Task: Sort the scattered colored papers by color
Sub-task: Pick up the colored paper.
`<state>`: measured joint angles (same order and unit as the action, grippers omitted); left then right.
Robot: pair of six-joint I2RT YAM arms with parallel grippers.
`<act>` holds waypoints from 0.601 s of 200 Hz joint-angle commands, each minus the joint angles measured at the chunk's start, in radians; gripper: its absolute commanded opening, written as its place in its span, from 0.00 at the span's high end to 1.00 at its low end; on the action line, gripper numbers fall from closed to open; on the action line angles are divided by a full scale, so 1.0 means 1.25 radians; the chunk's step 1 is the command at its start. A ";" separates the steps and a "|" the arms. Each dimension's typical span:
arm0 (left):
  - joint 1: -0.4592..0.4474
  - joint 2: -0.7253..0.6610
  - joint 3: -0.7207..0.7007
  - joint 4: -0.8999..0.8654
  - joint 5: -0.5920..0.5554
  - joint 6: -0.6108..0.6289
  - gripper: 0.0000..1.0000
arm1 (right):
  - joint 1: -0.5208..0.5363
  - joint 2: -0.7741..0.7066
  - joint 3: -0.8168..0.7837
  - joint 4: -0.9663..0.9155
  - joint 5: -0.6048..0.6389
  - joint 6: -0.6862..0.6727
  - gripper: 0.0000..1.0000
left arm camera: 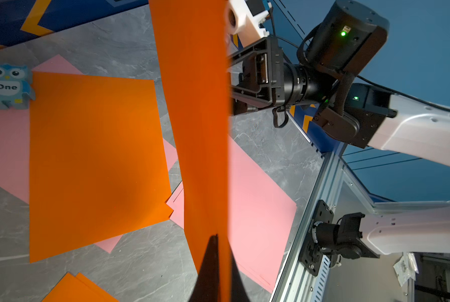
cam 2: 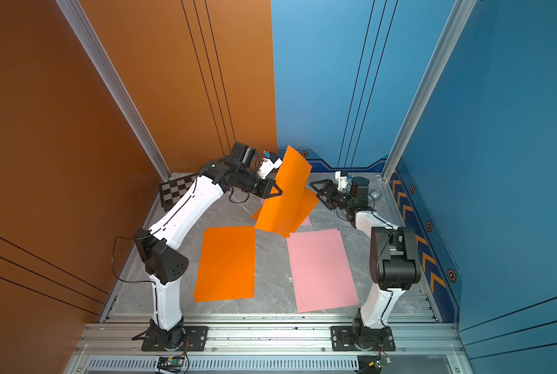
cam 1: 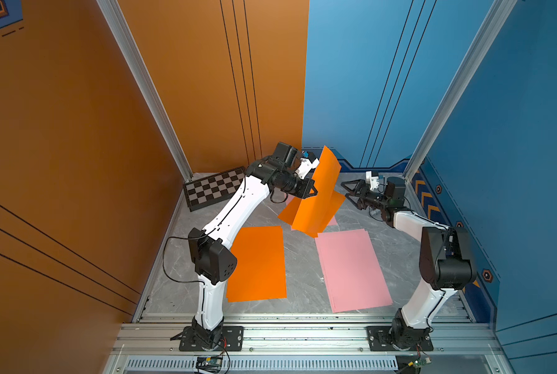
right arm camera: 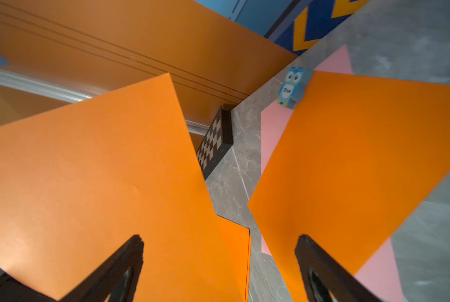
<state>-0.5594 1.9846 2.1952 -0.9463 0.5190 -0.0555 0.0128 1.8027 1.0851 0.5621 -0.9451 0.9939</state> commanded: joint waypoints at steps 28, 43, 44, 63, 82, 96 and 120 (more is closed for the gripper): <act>-0.030 -0.080 -0.012 -0.064 -0.054 0.130 1.00 | 0.048 0.002 -0.026 0.557 -0.074 0.232 0.07; -0.028 -0.109 -0.024 -0.063 -0.077 0.143 1.00 | 0.051 0.016 -0.021 0.641 -0.079 0.280 0.07; -0.028 -0.110 -0.025 -0.063 -0.078 0.144 1.00 | 0.051 0.017 -0.020 0.643 -0.079 0.284 0.07; -0.030 -0.145 -0.036 -0.062 -0.100 0.161 1.00 | 0.054 0.028 -0.016 0.684 -0.076 0.307 0.08; -0.032 -0.172 -0.042 -0.063 -0.144 0.168 1.00 | 0.053 0.013 -0.019 0.670 -0.064 0.286 0.08; -0.031 -0.187 -0.046 -0.062 -0.160 0.170 1.00 | 0.054 0.000 -0.017 0.637 -0.059 0.257 0.08; -0.032 -0.202 -0.049 -0.061 -0.165 0.170 1.00 | 0.067 0.000 0.006 0.613 -0.069 0.250 0.08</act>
<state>-0.6025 1.7561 2.1529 -1.0000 0.3538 0.1276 0.0784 1.8168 1.0611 1.3094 -1.0176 1.3170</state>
